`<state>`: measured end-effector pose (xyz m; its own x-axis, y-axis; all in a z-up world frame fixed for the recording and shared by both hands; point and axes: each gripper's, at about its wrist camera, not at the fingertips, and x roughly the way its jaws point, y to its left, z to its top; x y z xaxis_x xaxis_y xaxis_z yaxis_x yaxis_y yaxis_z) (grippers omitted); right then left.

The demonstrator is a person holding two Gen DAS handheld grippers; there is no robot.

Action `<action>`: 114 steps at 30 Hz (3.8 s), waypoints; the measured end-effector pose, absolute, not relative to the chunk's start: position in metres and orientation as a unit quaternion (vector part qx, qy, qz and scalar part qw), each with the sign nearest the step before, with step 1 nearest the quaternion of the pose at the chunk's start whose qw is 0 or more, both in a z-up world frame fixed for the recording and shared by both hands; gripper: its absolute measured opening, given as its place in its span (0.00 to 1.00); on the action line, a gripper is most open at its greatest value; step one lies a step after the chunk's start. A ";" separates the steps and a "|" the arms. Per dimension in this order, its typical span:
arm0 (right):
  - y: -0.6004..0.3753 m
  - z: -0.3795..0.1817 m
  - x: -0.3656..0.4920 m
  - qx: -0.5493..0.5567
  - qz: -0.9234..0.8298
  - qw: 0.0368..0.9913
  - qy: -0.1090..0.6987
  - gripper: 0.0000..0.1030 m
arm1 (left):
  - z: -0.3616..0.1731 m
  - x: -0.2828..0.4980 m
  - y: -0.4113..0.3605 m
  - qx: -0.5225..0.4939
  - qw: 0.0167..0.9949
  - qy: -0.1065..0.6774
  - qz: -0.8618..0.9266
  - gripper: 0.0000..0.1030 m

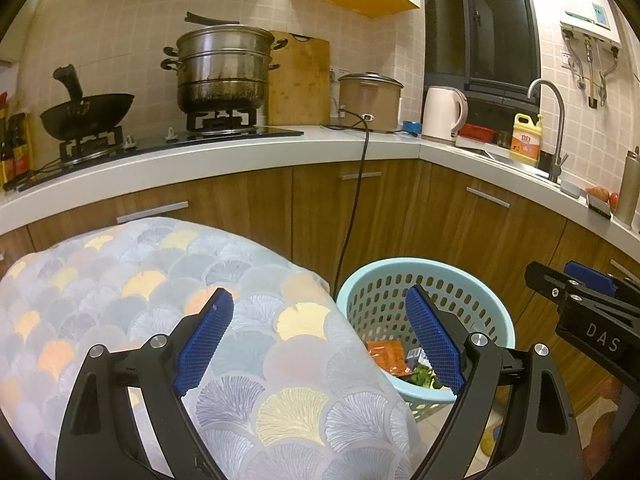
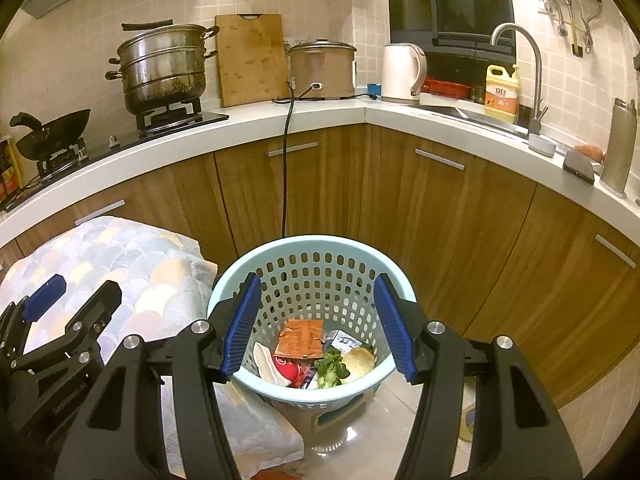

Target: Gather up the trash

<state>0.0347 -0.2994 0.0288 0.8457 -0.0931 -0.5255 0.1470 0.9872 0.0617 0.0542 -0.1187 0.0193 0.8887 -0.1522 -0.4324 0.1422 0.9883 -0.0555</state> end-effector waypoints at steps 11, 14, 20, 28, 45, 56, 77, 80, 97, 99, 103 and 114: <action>-0.299 0.032 0.031 0.044 -0.067 0.960 0.267 0.54 | 0.020 0.053 -0.117 -0.012 0.972 0.221 -0.075 0.83; -0.299 0.032 0.031 0.044 -0.067 0.960 0.267 0.54 | 0.021 0.054 -0.117 -0.011 0.972 0.221 -0.076 0.83; -0.300 0.031 0.032 0.042 -0.069 0.960 0.267 0.54 | 0.021 0.054 -0.117 -0.012 0.972 0.221 -0.076 0.83; -0.300 0.030 0.033 0.042 -0.069 0.960 0.269 0.54 | 0.021 0.054 -0.117 -0.012 0.972 0.222 -0.075 0.83; -0.302 0.027 0.036 0.042 -0.066 0.959 0.273 0.54 | 0.021 0.054 -0.116 -0.014 0.972 0.222 -0.070 0.83; -0.302 0.026 0.036 0.041 -0.066 0.959 0.274 0.54 | 0.021 0.053 -0.116 -0.015 0.972 0.222 -0.070 0.83; -0.302 0.023 0.037 0.041 -0.065 0.958 0.275 0.54 | 0.021 0.054 -0.116 -0.012 0.973 0.222 -0.066 0.83; -0.302 0.023 0.036 0.041 -0.065 0.958 0.275 0.54 | 0.022 0.055 -0.116 -0.011 0.973 0.222 -0.065 0.83; -0.302 0.023 0.037 0.040 -0.066 0.959 0.274 0.54 | 0.022 0.054 -0.115 -0.009 0.974 0.221 -0.058 0.83; -0.301 0.021 0.036 0.041 -0.066 0.958 0.275 0.54 | 0.022 0.054 -0.115 -0.009 0.974 0.220 -0.057 0.83; -0.301 0.021 0.036 0.040 -0.066 0.959 0.274 0.54 | 0.023 0.053 -0.114 -0.006 0.975 0.217 -0.055 0.83; -0.301 0.021 0.036 0.041 -0.066 0.958 0.274 0.54 | 0.024 0.053 -0.116 -0.014 0.973 0.223 -0.055 0.86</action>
